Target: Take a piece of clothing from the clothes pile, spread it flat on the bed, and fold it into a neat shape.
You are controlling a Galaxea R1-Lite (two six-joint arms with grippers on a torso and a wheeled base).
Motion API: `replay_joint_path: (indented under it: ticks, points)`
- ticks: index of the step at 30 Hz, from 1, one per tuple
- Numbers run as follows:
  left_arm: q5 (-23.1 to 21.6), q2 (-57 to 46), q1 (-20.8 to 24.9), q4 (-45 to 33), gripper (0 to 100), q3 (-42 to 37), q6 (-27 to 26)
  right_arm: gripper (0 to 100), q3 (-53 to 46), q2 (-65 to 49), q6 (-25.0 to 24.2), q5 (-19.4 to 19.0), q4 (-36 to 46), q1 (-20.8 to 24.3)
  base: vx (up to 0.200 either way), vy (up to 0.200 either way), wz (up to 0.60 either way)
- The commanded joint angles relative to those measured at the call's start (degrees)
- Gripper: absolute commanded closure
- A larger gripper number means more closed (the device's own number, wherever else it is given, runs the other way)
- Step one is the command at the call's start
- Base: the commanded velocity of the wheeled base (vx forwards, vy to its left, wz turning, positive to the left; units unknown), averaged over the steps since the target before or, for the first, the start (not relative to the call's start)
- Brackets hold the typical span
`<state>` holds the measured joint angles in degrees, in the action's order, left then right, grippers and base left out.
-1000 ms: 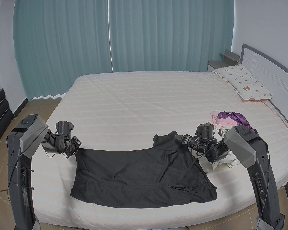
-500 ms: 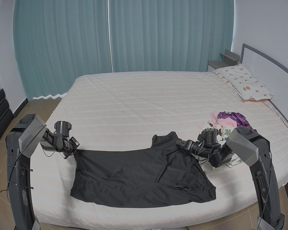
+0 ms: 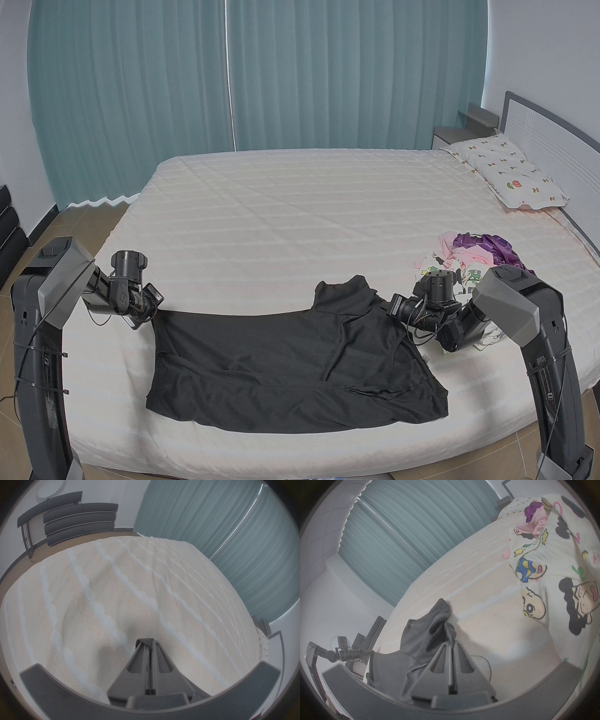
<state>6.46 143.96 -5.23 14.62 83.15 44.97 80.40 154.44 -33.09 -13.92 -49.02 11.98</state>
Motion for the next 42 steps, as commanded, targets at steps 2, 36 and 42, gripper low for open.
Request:
replay_joint_path:
  ticks: [2, 36, 42]
  points:
    - [0.0, -0.4, 0.0, 0.1, 100, -0.2, 0.0, 100, -4.4, -4.2, 0.0, -0.6, -0.9, -1.2, 0.0, 0.0, 0.0]
    - [2.0, -1.4, 0.2, 0.8, 100, -0.6, 0.2, 0, -2.6, -5.2, 3.8, -4.2, 5.1, -2.0, 0.0, 0.0, 0.0]
    - [1.8, -1.6, 0.2, 0.6, 100, -0.8, 0.5, 0, 4.9, -1.6, 4.0, -3.6, 10.9, -0.6, 0.0, 0.0, 0.0]
